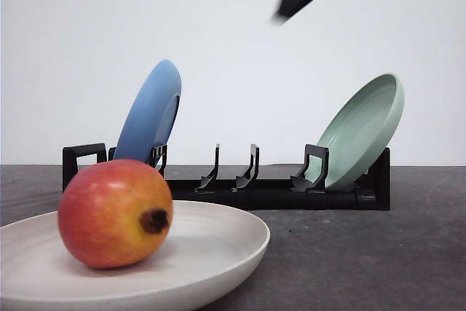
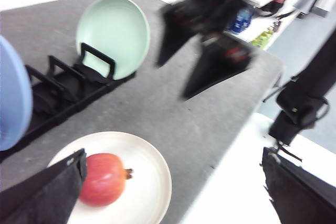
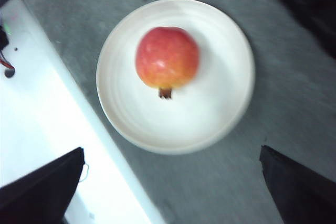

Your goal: Place pomegranate in white plate

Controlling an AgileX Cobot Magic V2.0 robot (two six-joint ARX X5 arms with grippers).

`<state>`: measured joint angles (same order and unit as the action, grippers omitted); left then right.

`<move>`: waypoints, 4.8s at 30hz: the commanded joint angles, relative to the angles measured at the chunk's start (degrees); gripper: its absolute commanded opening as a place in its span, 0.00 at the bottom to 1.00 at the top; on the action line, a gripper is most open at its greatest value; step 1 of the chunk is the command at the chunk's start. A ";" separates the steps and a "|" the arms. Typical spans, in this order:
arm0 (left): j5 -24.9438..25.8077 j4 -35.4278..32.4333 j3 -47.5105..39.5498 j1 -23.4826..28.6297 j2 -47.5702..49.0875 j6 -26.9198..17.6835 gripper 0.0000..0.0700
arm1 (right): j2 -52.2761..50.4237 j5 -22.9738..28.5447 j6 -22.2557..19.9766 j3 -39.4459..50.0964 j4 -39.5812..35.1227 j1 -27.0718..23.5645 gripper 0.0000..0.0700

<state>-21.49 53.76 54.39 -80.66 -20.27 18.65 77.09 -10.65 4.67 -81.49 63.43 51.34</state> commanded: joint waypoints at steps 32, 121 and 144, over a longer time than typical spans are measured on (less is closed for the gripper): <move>-15.14 -3.97 1.16 -0.79 -0.15 0.46 0.39 | -57.75 21.24 11.17 32.65 -18.21 0.64 0.73; 17.67 -43.08 -53.72 76.48 20.11 -23.76 0.00 | -57.75 22.70 11.36 32.63 -18.02 0.65 0.00; 17.67 -43.08 -53.72 76.48 20.11 -23.76 0.00 | -57.75 22.68 11.37 32.63 -18.04 0.65 0.00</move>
<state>-4.05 10.50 1.30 -4.25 -0.25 -4.93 19.00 11.88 15.51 -48.42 45.98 51.37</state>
